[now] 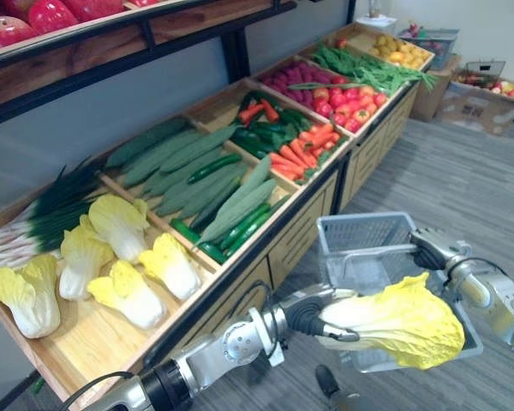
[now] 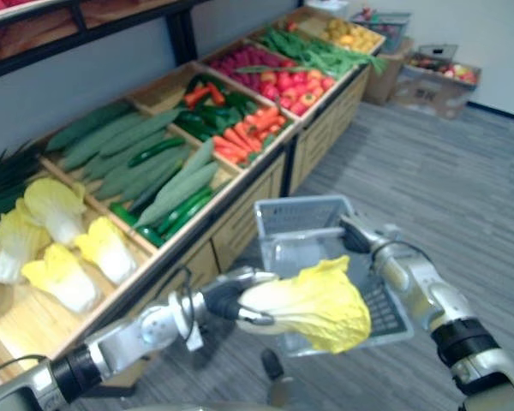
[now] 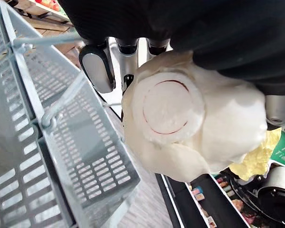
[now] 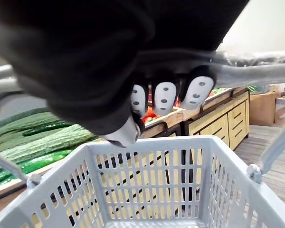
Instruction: Pick vegetable in the basket
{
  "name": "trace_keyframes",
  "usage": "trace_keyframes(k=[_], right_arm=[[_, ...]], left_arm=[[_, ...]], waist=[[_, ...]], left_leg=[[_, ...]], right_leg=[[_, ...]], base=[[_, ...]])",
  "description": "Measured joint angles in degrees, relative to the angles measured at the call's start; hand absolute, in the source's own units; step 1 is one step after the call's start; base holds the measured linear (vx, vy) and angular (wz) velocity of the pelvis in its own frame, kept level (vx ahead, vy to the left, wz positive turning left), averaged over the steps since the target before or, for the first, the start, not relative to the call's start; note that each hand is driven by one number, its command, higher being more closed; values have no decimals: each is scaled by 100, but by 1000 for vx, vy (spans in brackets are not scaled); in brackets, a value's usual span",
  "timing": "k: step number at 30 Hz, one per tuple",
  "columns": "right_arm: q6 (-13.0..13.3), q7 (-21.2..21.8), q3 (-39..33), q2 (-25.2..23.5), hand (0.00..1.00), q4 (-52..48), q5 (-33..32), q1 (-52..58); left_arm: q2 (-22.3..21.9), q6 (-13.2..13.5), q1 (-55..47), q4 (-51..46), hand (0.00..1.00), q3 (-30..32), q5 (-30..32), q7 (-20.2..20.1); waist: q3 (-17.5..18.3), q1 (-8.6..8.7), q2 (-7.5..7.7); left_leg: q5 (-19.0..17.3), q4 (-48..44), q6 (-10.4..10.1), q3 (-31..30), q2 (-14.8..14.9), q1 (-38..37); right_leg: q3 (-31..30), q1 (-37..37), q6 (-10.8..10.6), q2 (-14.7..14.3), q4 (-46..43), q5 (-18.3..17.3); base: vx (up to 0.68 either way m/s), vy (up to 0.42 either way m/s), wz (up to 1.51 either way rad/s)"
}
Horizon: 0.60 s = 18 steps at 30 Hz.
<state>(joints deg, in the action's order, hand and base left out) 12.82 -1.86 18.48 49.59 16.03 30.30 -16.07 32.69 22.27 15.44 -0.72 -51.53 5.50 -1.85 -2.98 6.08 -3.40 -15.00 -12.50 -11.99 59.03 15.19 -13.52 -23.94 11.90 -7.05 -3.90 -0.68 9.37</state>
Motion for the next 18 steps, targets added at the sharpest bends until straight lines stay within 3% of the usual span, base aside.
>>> trace_keyframes(k=[4, 12, 18], right_arm=[[11, 48, 2, 9, 100, -366, -221, -162], [32, 238, 492, -4, 100, -756, -228, -630], [-6, 485, 613, -144, 100, -901, -453, -804]], left_arm=[[-207, -1, -3, 167, 100, -57, 276, -117], [-1356, -199, 114, 1658, 100, 199, 962, -127], [-2141, -462, 377, 2419, 100, 533, 1528, 194]], waist=[[-1, 11, 2], [-18, 171, 28], [-29, 189, 46]], left_leg=[[-8, -1, -13, 83, -9, -71], [-132, -184, -43, 273, 50, -141], [-132, -164, -44, 337, 50, -177]], right_leg=[[-91, -4, 0, -41, -48, -1], [-210, -9, -9, -93, -44, -1], [-288, -4, -10, -140, -48, 0]], base=[[-30, -13, -11], [-27, -13, -11], [10, 5, -6]])
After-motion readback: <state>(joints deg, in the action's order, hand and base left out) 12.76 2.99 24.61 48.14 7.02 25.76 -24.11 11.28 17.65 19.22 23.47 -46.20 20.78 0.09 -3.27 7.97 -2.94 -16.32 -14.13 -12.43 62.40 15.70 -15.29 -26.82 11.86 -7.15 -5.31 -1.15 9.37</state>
